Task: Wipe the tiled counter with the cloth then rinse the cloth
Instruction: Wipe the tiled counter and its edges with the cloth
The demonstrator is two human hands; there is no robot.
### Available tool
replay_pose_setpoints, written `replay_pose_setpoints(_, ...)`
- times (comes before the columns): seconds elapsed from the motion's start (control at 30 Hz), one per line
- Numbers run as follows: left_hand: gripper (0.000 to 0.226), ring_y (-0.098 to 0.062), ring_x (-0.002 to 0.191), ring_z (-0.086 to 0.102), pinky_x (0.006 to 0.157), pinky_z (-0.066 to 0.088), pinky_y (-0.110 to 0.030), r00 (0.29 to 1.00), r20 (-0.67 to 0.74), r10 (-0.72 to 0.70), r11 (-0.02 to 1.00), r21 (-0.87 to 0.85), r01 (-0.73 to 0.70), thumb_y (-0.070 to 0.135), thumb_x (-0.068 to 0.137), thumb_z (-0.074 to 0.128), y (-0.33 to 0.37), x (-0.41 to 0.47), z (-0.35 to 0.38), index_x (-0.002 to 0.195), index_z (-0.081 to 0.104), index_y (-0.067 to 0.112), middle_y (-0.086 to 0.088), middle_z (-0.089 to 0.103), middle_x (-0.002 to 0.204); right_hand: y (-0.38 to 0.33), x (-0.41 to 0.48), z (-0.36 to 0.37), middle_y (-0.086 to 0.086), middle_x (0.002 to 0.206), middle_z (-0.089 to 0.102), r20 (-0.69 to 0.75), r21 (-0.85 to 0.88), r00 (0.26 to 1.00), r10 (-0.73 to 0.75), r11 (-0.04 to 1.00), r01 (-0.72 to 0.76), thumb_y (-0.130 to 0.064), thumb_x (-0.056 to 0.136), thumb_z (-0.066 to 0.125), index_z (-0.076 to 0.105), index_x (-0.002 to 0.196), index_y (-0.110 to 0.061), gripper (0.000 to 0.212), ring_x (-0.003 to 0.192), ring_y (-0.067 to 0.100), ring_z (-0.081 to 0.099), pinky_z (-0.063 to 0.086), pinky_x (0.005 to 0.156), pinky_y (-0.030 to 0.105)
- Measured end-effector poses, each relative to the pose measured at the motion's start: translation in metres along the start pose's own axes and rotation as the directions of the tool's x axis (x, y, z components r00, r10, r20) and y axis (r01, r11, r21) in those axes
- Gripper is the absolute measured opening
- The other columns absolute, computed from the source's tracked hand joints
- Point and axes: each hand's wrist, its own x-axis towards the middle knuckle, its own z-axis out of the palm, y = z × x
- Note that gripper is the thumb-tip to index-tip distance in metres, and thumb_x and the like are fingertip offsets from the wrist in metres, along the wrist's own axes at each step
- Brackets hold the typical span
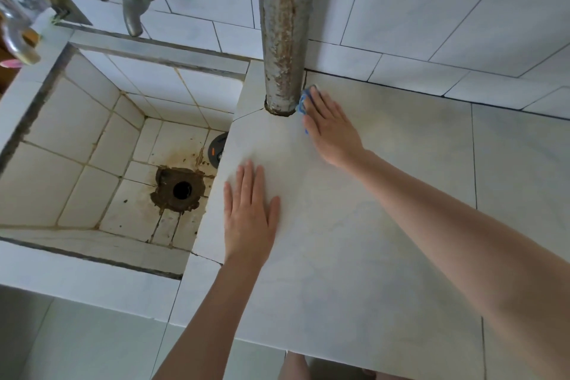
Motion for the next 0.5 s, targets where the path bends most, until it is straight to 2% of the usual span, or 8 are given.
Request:
replay_pose_setpoints(0.13, 0.061, -0.017, 0.146, 0.002, 0.118, -0.001, -0.037, 1.0, -0.001, -0.029, 0.99, 0.138, 0.029, 0.042, 0.097, 0.019, 0.003, 0.0, 0.007, 0.149, 0.015, 0.011, -0.006, 0.01, 0.157, 0.001, 0.028, -0.002, -0.001, 0.159, -0.003, -0.007, 0.009, 0.999, 0.034, 0.999, -0.034, -0.029, 0.103, 0.016, 0.004, 0.15, -0.018, 0.05, 0.145, 0.014, -0.006, -0.003, 0.116, 0.028)
replay_pose_setpoints(0.37, 0.061, -0.016, 0.146, 0.001, 0.118, 0.0, -0.037, 0.999, 0.001, -0.045, 0.99, 0.137, 0.044, 0.041, 0.096, 0.02, 0.005, 0.0, 0.005, 0.149, 0.015, 0.012, -0.004, 0.009, 0.158, 0.016, 0.037, -0.008, -0.001, 0.159, -0.002, -0.034, 0.022, 0.998, 0.047, 0.999, -0.046, -0.028, 0.103, 0.014, 0.004, 0.151, -0.02, 0.049, 0.145, 0.014, -0.006, -0.001, 0.117, 0.028)
replay_pose_setpoints(0.5, 0.061, -0.016, 0.146, 0.001, 0.118, 0.001, -0.037, 0.999, 0.008, -0.043, 0.989, 0.141, 0.042, 0.042, 0.096, 0.019, 0.006, 0.001, 0.004, 0.149, 0.015, 0.012, -0.005, 0.009, 0.158, 0.054, 0.009, -0.01, -0.001, 0.159, -0.001, -0.061, 0.048, 0.987, 0.147, 0.988, -0.144, -0.029, 0.103, 0.014, 0.005, 0.151, -0.02, 0.049, 0.146, 0.014, -0.006, 0.001, 0.117, 0.03)
